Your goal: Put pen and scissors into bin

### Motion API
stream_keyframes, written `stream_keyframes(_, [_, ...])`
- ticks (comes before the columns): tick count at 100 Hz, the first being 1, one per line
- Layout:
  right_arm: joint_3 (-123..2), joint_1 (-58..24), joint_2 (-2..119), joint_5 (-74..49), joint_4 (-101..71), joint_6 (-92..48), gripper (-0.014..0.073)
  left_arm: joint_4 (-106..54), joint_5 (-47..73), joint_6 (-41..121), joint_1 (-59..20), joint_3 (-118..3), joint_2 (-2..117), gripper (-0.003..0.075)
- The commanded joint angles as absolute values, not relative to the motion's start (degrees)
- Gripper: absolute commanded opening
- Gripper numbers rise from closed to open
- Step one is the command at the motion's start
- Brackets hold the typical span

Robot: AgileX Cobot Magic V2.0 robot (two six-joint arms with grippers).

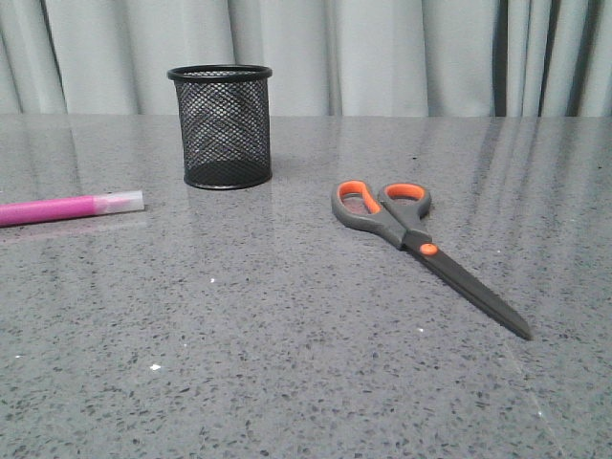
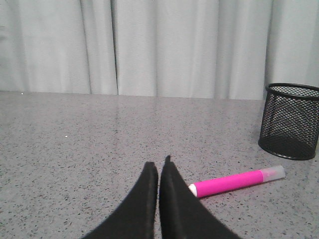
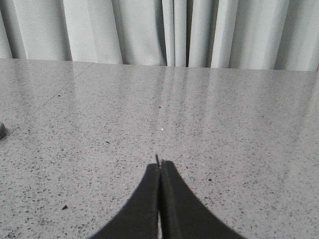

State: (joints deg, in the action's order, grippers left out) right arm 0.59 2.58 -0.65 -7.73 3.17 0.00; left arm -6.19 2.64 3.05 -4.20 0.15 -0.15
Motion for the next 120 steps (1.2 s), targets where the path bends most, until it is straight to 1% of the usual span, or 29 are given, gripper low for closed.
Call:
stream_keyframes(1, [1.6, 2.9, -1.6, -3.6, 3.7, 0.0, -0.0075, -6.6, -1.7, 2.4, -4.4, 1.4, -1.7, -0.0022])
stream_keyframes(43, [1.6, 2.9, -1.6, -3.6, 3.7, 0.0, -0.0075, -6.6, -1.8, 2.4, -4.4, 1.4, -1.7, -0.0021])
stream_keyframes(81, [1.6, 2.9, -1.6, 0.6, 3.4, 0.4, -0.0075, -7.0, -1.8, 2.4, -4.4, 1.4, -1.7, -0.0021])
stream_keyframes(88, [1.6, 2.9, -1.6, 1.6, 0.4, 0.4, -0.0075, -7.3, -1.8, 2.4, -4.4, 1.4, -1.7, -0.0022])
stream_keyframes(104, [1.6, 2.9, -1.6, 2.1, -10.5, 0.4, -0.0075, -14.5, -1.8, 2.4, -4.4, 1.4, -1.7, -0.0022])
stream_keyframes(120, [1.6, 2.9, -1.6, 2.8, -20.1, 0.4, -0.0075, -28.3, -2.5, 2.4, -4.4, 1.4, -1.7, -0.0022])
